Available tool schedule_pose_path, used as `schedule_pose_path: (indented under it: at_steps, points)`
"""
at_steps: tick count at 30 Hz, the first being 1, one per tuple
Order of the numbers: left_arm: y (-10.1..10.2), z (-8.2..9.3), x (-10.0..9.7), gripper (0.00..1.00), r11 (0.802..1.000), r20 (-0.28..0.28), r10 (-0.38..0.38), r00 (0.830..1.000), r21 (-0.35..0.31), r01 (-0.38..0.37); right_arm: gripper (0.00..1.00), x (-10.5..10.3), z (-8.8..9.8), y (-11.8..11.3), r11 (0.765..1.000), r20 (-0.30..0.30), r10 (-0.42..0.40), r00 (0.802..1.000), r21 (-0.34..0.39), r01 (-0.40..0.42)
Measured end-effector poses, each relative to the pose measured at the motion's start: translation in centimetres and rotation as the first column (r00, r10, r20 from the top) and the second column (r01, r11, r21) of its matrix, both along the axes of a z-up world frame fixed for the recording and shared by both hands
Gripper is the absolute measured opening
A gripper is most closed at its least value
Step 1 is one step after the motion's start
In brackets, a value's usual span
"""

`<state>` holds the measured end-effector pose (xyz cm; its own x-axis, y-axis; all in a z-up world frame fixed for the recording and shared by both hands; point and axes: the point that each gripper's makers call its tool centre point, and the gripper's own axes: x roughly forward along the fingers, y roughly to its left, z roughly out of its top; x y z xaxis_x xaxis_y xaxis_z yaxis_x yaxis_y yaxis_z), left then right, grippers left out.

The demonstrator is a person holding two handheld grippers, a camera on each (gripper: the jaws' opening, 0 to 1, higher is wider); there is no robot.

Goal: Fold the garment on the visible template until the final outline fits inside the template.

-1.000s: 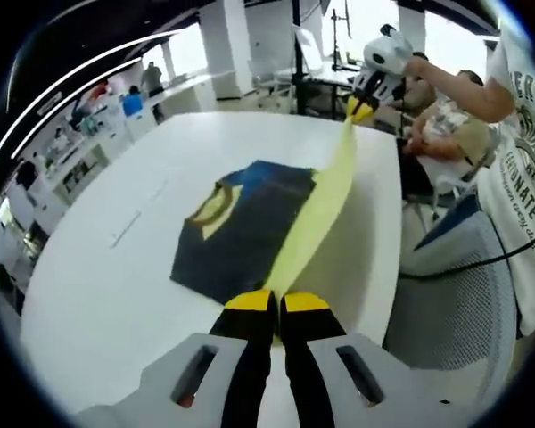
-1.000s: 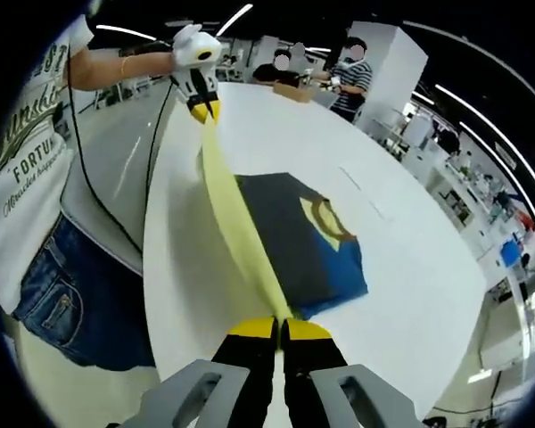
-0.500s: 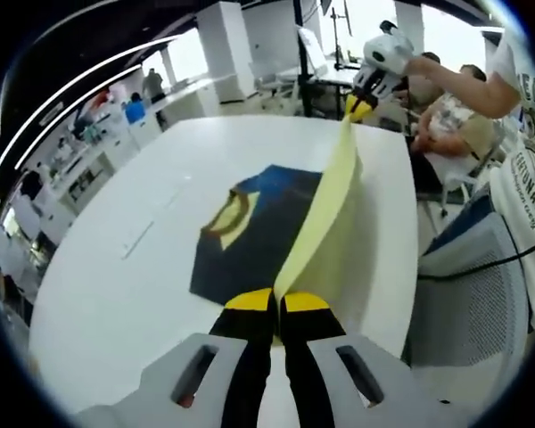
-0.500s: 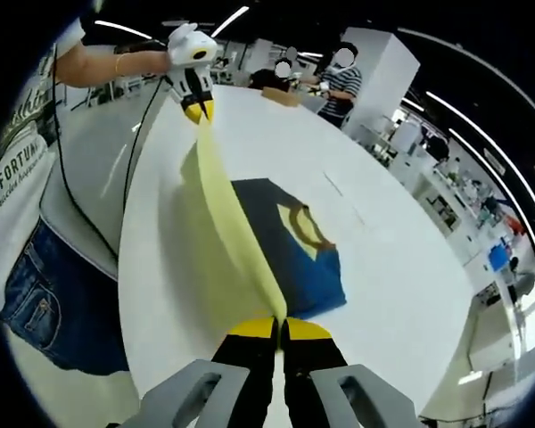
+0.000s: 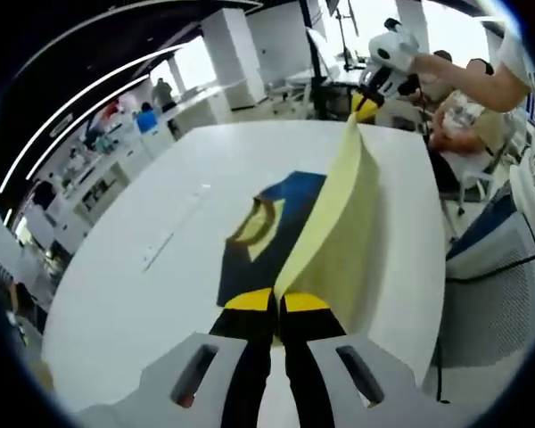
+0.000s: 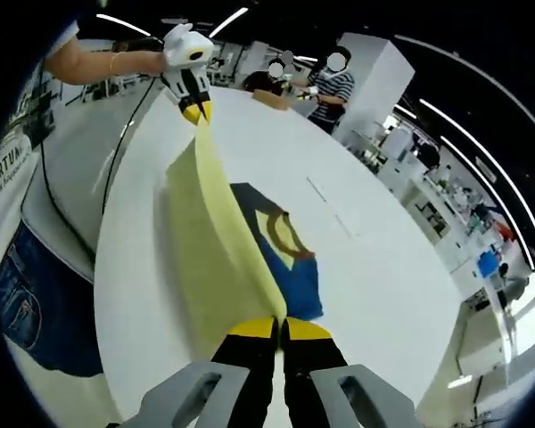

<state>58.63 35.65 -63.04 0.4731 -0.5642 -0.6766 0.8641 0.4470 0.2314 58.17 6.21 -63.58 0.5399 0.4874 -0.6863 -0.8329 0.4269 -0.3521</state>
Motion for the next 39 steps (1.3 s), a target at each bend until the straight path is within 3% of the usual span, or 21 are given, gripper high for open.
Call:
schedule_pose_path:
  at_steps: [11,20,23,29,34,39]
  points:
    - [0.1,0.3,2.9,0.00,0.999,0.054,0.049,0.997,0.016,-0.050,0.00,3.7,0.3,0.2,0.999,0.067,-0.048,0.997,0.027,0.046]
    - [0.4,0.3,5.2,0.00,0.996,0.101,0.084,0.991,0.035,-0.088,0.00,6.4,-0.1,0.5,0.996,0.138,-0.084,0.987,0.001,0.084]
    - [0.5,0.3,6.3,0.00,0.993,0.111,0.118,0.987,0.015,-0.121,0.00,7.3,-0.6,0.4,0.995,0.139,-0.099,0.985,-0.001,0.100]
    - [0.2,-0.6,8.0,0.00,0.990,0.141,0.134,0.981,0.033,-0.139,0.00,8.7,-1.5,0.3,0.992,0.142,-0.125,0.982,-0.011,0.128]
    - [0.5,-2.3,9.7,0.00,0.986,0.133,0.156,0.979,0.043,-0.163,0.00,10.1,-2.5,0.3,0.989,0.139,-0.149,0.979,-0.004,0.151]
    - [0.8,-3.9,10.9,0.00,0.971,0.056,0.240,0.969,-0.028,-0.238,0.00,11.2,-3.9,0.4,0.987,0.129,-0.159,0.979,-0.013,0.162]
